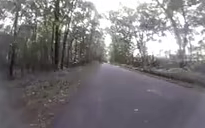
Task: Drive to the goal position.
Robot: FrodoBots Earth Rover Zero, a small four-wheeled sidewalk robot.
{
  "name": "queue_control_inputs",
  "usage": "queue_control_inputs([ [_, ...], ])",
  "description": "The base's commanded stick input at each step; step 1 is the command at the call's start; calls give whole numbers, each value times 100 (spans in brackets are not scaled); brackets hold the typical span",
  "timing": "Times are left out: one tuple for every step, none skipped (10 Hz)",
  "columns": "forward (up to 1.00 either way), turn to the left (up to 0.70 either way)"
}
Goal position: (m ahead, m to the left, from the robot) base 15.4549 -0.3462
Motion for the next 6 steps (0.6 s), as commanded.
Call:
queue_control_inputs([
  [70, -1],
  [70, -1],
  [70, -1],
  [70, -1],
  [70, -1],
  [70, -1],
])
